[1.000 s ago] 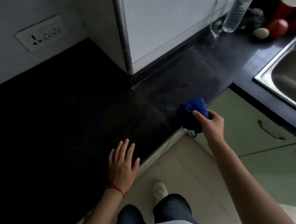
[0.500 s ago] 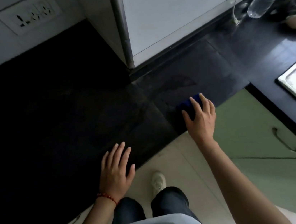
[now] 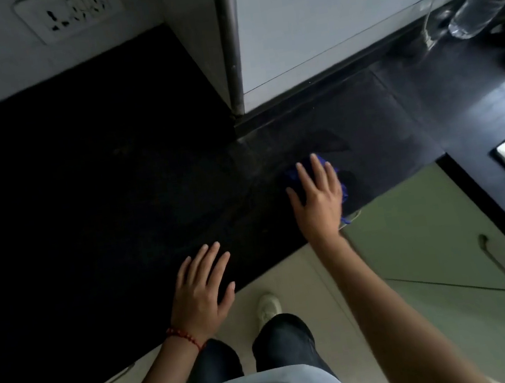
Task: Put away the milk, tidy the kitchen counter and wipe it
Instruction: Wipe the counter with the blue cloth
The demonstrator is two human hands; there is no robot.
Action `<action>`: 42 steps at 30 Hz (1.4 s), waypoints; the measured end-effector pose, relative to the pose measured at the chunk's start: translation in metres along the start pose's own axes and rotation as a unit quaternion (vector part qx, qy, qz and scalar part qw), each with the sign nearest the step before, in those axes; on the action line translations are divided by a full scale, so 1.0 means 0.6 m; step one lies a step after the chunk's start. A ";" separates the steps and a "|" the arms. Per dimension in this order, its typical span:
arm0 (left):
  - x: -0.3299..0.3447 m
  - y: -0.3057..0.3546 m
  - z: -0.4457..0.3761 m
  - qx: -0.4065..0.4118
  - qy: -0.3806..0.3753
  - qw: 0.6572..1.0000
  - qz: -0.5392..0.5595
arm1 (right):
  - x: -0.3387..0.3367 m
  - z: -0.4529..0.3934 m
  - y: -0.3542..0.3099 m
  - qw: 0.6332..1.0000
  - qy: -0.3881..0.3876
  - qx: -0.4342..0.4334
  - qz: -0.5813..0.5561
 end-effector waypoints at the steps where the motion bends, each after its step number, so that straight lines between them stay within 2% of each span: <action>1: 0.000 0.000 -0.001 0.003 0.003 1.000 0.000 | 0.016 0.015 -0.036 0.999 -0.013 -0.051 -0.002; 3: 0.000 0.001 -0.001 0.010 0.009 1.000 0.002 | 0.046 0.069 -0.097 0.973 -0.076 -0.217 -0.002; 5: -0.002 0.001 -0.001 0.013 0.013 1.000 0.000 | 0.038 0.083 -0.097 0.945 -0.103 -0.311 0.005; 7: -0.001 0.002 -0.001 0.013 0.013 1.000 -0.002 | 0.021 0.032 -0.061 0.955 -0.077 -0.288 0.011; 9: 0.000 0.001 0.001 0.009 0.008 1.000 -0.004 | 0.009 -0.032 -0.014 0.983 -0.056 -0.173 0.017; 11: -0.001 0.002 0.001 0.008 0.003 1.000 -0.006 | 0.013 -0.070 0.021 0.993 -0.064 -0.098 0.025; 14: -0.006 0.005 0.002 0.013 0.000 1.000 0.004 | 0.015 -0.073 0.034 0.994 -0.065 -0.082 0.038; 17: -0.021 -0.001 0.008 0.004 0.024 0.999 0.035 | -0.002 -0.030 0.033 0.997 -0.029 -0.060 0.026; 20: -0.043 -0.051 0.030 -0.059 0.063 0.994 0.072 | -0.004 0.051 0.001 0.995 -0.018 -0.098 0.024; 23: -0.058 -0.130 0.054 -0.134 0.070 0.987 0.059 | 0.036 0.126 -0.081 0.982 -0.069 -0.177 0.012; 26: -0.060 -0.199 0.063 -0.197 0.029 0.979 0.033 | 0.087 0.138 -0.175 0.939 -0.152 -0.310 -0.014; 28: -0.064 -0.232 0.066 -0.220 0.006 0.975 0.011 | 0.098 0.098 -0.199 0.915 -0.166 -0.369 0.000; 30: -0.070 -0.257 0.071 -0.235 -0.001 0.972 0.001 | 0.096 0.034 -0.184 0.935 -0.148 -0.322 0.019; 33: -0.080 -0.287 0.084 -0.265 0.005 0.964 0.007 | 0.104 0.010 -0.179 0.981 -0.110 -0.159 0.014; 34: -0.080 -0.292 0.087 -0.273 0.007 0.962 0.013 | 0.114 0.031 -0.204 0.980 -0.103 -0.171 0.014; 35: -0.079 -0.294 0.090 -0.279 0.009 0.960 0.020 | 0.129 0.061 -0.238 0.968 -0.111 -0.224 0.010; 37: -0.079 -0.295 0.090 -0.280 0.013 0.960 0.029 | 0.160 0.122 -0.296 0.918 -0.162 -0.361 0.001; 39: -0.077 -0.297 0.090 -0.279 0.018 0.959 0.039 | 0.178 0.129 -0.323 0.875 -0.203 -0.439 -0.006; 40: -0.077 -0.302 0.090 -0.283 0.022 0.958 0.045 | 0.189 0.105 -0.333 0.869 -0.209 -0.448 -0.005; 42: -0.077 -0.308 0.090 -0.288 0.031 0.956 0.051 | 0.209 0.032 -0.352 0.891 -0.193 -0.411 0.003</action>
Point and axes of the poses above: each hand's wrist, its own z-axis away from the middle knuckle, its own x-axis out of the palm, y = z × x, the point moved 9 cm from there along -z, towards the middle knuckle, and after that the axes turned 6 degrees about -x, right-handed, at the moved point
